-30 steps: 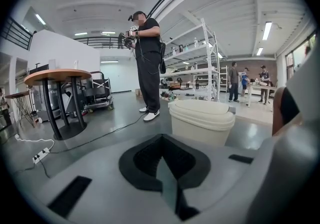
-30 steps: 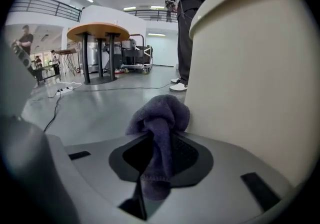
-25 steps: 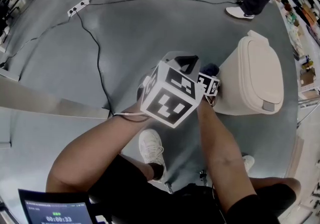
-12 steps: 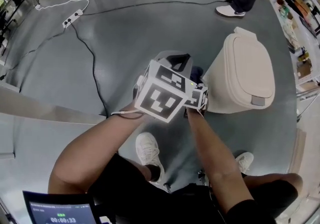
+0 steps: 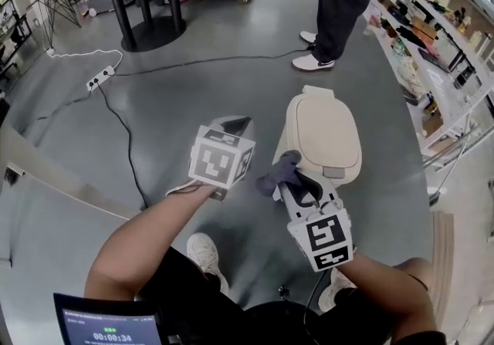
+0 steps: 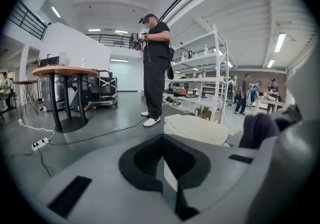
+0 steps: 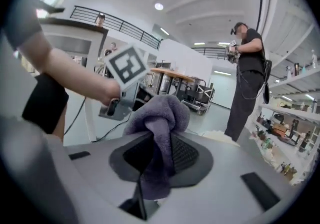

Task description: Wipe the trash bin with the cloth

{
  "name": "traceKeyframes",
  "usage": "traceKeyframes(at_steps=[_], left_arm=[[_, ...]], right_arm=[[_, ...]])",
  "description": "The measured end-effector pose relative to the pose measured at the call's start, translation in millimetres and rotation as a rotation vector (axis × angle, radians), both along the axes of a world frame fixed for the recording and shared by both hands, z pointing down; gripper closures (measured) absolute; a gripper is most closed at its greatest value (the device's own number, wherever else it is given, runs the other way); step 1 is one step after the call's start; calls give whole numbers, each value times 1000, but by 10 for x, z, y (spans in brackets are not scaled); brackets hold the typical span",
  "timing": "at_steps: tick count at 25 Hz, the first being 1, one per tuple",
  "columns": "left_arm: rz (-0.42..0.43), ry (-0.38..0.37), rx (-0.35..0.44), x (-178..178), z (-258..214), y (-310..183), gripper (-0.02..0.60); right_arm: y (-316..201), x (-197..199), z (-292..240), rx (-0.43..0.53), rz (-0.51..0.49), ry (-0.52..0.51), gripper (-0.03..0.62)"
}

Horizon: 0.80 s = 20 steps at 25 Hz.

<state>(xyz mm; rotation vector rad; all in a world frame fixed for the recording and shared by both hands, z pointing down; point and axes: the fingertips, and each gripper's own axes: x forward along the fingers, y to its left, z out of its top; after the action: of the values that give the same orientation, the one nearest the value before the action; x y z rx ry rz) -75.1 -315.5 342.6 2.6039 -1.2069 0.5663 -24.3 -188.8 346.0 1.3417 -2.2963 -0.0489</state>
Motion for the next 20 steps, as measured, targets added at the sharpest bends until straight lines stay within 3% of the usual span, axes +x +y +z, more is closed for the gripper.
traceKeyframes(at_steps=[6,11,13,17,20], left_arm=[[10,17,136,390,-527,562,584],[-4,72,243,787,-975,1116,584],[-21,113,248,898,-1096,1268,584],[-115,242,180,932,-1219,1487,584],[-165,260,204,926,-1279,1671,584]], right_arm=[[328,1072,-896,181,142,-28,511],[472,1641,-1107,213,234,-122,513],[573,1764,-1132,188,236,-181,513],[764,2006,-1098,155,262,-244,513],[896,2081,-1123,179,272,-227,513]])
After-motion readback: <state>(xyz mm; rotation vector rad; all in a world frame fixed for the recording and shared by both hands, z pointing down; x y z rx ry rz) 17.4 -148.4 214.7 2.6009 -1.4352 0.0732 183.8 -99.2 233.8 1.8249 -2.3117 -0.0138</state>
